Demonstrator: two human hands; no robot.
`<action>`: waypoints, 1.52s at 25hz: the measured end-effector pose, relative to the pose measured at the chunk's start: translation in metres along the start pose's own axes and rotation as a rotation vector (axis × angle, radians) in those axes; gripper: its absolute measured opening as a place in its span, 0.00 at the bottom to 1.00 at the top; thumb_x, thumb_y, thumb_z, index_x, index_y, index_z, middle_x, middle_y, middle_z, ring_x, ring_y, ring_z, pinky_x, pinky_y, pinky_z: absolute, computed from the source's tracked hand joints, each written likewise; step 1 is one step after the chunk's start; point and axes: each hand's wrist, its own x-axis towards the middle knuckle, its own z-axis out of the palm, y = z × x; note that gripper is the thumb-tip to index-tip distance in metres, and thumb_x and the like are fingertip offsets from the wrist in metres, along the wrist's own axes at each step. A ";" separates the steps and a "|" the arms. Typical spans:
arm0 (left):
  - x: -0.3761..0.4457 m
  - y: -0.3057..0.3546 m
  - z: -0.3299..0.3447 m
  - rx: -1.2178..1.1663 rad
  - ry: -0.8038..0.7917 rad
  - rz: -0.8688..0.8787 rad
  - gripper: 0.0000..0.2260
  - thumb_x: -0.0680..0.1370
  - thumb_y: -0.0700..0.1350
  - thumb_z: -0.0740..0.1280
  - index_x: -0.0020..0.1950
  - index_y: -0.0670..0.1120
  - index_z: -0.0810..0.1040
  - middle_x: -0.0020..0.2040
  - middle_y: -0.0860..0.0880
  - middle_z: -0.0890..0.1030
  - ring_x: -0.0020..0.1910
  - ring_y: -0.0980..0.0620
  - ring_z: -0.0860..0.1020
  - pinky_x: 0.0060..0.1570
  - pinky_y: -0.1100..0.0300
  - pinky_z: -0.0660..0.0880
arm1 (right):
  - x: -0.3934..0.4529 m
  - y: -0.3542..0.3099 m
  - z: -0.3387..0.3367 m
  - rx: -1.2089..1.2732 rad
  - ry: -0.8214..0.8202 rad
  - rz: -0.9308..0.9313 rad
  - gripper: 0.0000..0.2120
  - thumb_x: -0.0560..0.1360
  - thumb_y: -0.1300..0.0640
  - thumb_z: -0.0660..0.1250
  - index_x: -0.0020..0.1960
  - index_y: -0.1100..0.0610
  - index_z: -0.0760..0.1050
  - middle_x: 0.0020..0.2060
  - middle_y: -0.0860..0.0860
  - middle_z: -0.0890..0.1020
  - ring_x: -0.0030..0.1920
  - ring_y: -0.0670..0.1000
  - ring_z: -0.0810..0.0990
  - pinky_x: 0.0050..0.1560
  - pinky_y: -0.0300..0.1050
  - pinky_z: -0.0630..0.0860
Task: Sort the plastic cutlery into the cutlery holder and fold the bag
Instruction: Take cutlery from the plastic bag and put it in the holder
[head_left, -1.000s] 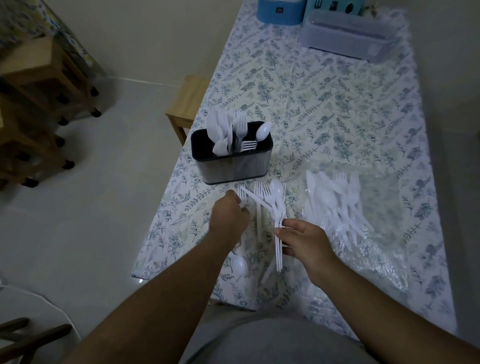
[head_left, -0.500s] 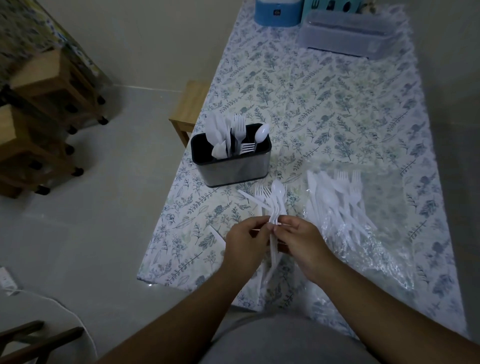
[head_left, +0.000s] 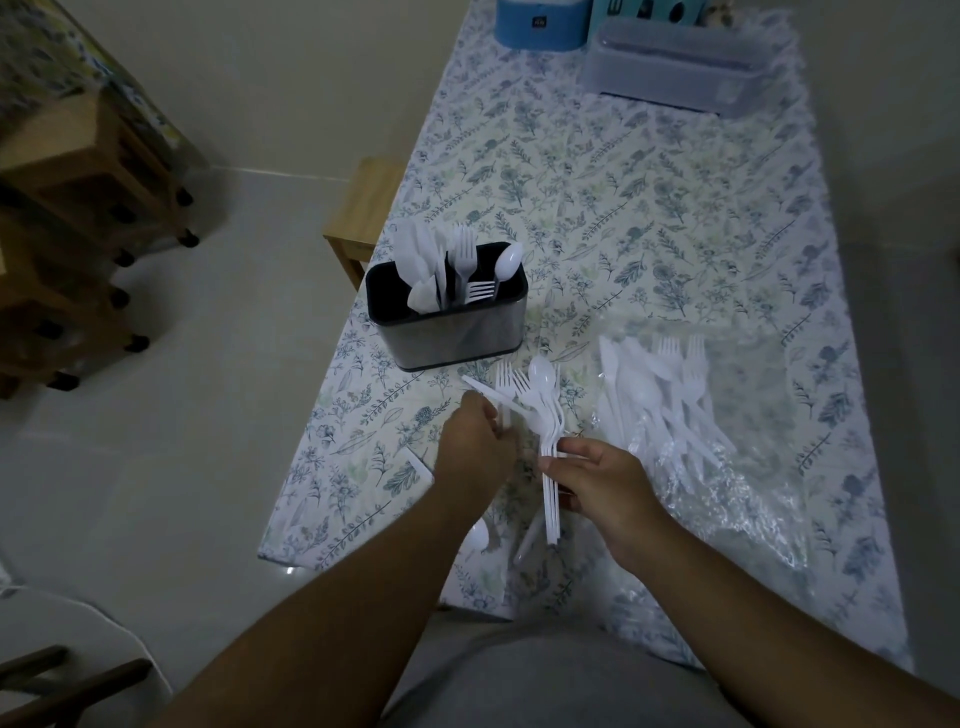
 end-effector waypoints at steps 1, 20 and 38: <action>0.004 0.001 0.001 0.043 -0.004 0.014 0.09 0.75 0.42 0.71 0.47 0.45 0.71 0.39 0.49 0.78 0.37 0.49 0.77 0.34 0.57 0.74 | -0.001 0.000 -0.001 0.003 0.000 -0.002 0.10 0.73 0.64 0.75 0.49 0.52 0.80 0.44 0.54 0.88 0.45 0.52 0.87 0.42 0.42 0.81; -0.050 0.004 -0.008 -0.375 -0.197 -0.069 0.14 0.75 0.43 0.72 0.59 0.54 0.83 0.43 0.51 0.85 0.37 0.57 0.83 0.35 0.62 0.78 | -0.001 -0.004 0.000 0.023 -0.054 -0.066 0.09 0.75 0.63 0.73 0.52 0.51 0.81 0.44 0.52 0.89 0.46 0.51 0.88 0.45 0.42 0.82; -0.054 0.021 0.018 -0.229 -0.149 0.052 0.12 0.77 0.42 0.72 0.59 0.48 0.85 0.45 0.54 0.86 0.38 0.62 0.84 0.38 0.74 0.76 | 0.008 0.003 -0.026 -0.012 0.052 -0.085 0.18 0.74 0.62 0.75 0.63 0.60 0.78 0.47 0.55 0.88 0.47 0.51 0.88 0.47 0.43 0.84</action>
